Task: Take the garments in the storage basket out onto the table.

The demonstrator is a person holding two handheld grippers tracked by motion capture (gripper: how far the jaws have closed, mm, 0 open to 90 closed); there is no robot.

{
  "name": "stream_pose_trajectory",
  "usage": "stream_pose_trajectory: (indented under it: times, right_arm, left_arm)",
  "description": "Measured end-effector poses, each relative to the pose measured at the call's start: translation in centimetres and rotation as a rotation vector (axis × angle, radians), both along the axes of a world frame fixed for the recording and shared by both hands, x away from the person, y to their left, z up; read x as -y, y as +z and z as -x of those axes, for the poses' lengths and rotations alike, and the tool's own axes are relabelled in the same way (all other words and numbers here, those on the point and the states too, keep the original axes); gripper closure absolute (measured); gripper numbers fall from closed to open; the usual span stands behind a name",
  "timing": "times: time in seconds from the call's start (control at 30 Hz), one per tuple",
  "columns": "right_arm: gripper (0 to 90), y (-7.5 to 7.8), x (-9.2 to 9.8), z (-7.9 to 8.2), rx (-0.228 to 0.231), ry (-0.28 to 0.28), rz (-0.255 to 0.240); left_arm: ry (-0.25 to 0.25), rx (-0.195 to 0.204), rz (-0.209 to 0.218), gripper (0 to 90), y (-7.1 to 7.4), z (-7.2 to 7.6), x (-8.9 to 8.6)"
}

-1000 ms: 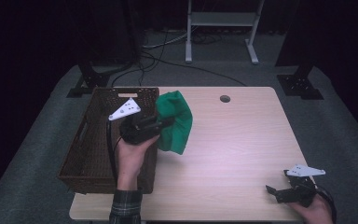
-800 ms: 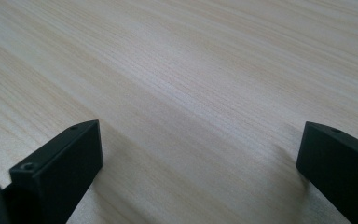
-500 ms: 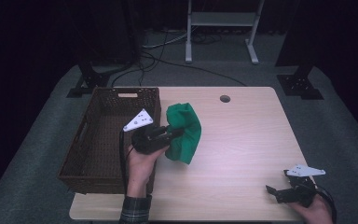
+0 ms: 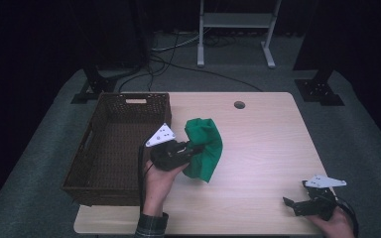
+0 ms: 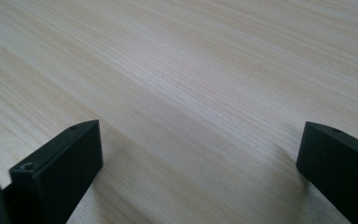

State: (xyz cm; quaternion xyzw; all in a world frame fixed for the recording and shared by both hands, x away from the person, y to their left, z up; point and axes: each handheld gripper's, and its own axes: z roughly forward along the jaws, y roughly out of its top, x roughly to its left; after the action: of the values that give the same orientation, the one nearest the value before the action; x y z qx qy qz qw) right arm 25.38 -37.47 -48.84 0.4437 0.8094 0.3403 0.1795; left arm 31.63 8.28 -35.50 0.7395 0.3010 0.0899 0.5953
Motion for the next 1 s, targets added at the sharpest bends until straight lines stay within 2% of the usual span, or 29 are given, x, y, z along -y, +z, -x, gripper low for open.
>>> stream_pose_trajectory:
  times: [0.4,0.7,1.0]
  right_arm:
    - [0.0,0.0,0.0,0.0,0.0,0.0,0.0]
    - [0.0,0.0,0.0,0.0,-0.001,0.0,0.0]
    - [0.0,0.0,0.0,0.1,0.0,0.003,0.0]
  left_arm:
    - [0.001,-0.015,-0.029,72.7,-0.9,-0.1,2.2]
    - [0.001,-0.057,-0.037,72.7,-3.0,-1.2,3.8]
    - [0.004,-0.089,-0.051,72.5,-4.5,-2.3,5.4]
